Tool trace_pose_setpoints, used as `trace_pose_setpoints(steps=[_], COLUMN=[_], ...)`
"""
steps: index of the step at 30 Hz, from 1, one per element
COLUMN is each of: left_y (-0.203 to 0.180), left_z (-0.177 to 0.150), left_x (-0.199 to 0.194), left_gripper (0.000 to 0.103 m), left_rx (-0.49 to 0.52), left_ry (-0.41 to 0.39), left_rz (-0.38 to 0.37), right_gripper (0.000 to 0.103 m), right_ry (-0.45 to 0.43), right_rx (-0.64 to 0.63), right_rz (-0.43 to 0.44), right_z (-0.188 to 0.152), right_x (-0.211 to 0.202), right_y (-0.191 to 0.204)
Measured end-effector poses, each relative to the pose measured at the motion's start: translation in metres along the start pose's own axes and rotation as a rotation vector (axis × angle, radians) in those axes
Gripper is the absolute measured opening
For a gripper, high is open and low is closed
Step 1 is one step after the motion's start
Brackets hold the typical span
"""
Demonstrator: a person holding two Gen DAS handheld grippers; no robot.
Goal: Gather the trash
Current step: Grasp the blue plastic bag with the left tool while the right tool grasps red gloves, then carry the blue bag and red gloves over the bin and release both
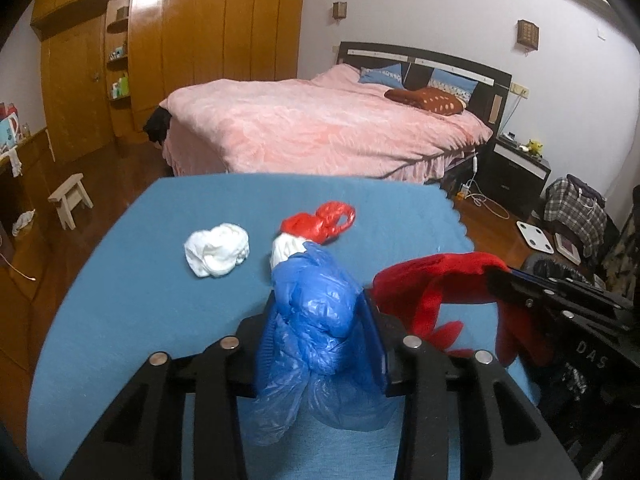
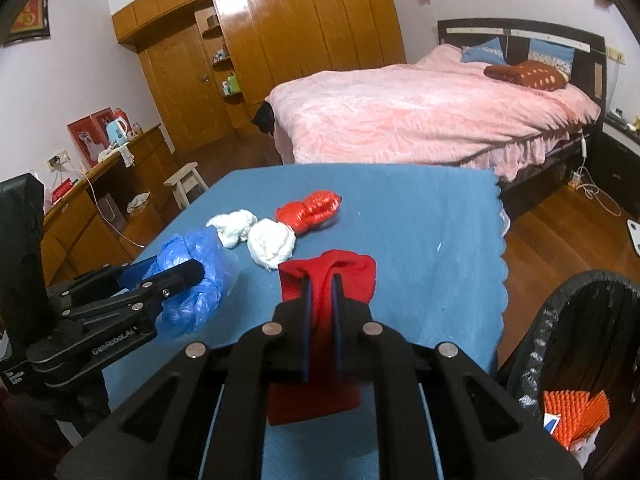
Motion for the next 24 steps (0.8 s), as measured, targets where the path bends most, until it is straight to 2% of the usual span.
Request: trace_pose_setpoints(steps=[13,24], left_y=[-0.011,-0.040], left_z=[0.024,0.033], left_x=[-0.027,-0.051], left_gripper=[0.039,0.039], left_rx=[0.013,0.041], left_ry=[-0.048,-0.075], left_rz=[-0.011,-0.047], right_gripper=[0.009,0.009], right_ry=[-0.064,-0.131], right_rx=[-0.011,-0.016], right_rz=[0.000,-0.018], right_z=[0.023,0.034], right_x=[-0.031,-0.075], right_y=[0.008,0.005])
Point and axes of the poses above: each gripper's, at about its wrist camera, not at the fingertips, and x roughly the way its jaws point, y to its left, z to its top, the point moved 5 cm from there along x, roughly the way its jaws point, and after that the axes turned 4 degrees about z, right-handed, at the moved point
